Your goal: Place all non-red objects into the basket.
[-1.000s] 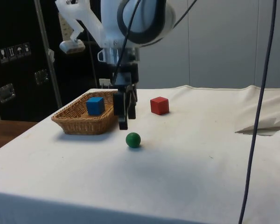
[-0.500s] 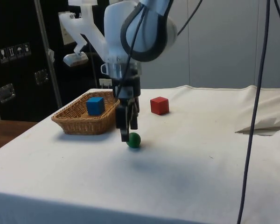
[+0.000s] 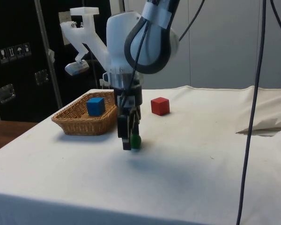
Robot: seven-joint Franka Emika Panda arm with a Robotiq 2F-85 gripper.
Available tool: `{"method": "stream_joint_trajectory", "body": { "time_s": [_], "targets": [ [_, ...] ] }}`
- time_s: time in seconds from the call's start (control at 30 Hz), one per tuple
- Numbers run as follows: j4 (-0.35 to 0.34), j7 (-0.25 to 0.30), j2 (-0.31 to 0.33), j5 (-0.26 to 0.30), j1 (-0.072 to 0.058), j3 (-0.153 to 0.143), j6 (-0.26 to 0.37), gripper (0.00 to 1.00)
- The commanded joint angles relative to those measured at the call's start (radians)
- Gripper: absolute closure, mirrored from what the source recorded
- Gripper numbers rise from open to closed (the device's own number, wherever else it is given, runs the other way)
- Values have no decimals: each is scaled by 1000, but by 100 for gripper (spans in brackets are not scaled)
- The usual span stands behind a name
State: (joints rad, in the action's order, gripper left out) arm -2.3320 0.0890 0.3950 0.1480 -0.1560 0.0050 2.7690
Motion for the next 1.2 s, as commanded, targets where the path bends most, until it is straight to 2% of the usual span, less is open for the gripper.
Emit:
{"method": "stream_joint_trajectory", "body": {
  "time_s": [0.0,0.03,0.27,0.3,0.33,0.53,0.57,0.6,0.63,0.67,0.73,0.77,0.87,0.9,1.1,1.17],
  "targets": [
    [0,0,3,0,-1,0,2,0],
    [1,-8,12,-7,-7,-7,17,0],
    [5,-3,38,-4,-5,-4,38,0],
    [3,1,31,0,-1,0,26,0],
    [5,-2,38,-4,-4,-4,38,0],
    [5,0,37,0,-2,-2,34,0],
    [5,0,37,0,-2,-1,33,4],
    [6,2,37,0,-1,0,30,12],
    [5,0,37,0,-2,-1,33,12],
    [5,0,37,0,-1,-1,33,21],
    [5,0,37,1,-1,-1,32,42],
    [4,-1,36,1,-2,-1,32,66],
    [4,-1,36,2,-2,-2,32,97],
    [4,-1,36,2,-2,-2,32,100],
    [4,-1,36,2,-2,-2,31,100],
    [4,3,34,6,2,2,30,100]
  ]
}}
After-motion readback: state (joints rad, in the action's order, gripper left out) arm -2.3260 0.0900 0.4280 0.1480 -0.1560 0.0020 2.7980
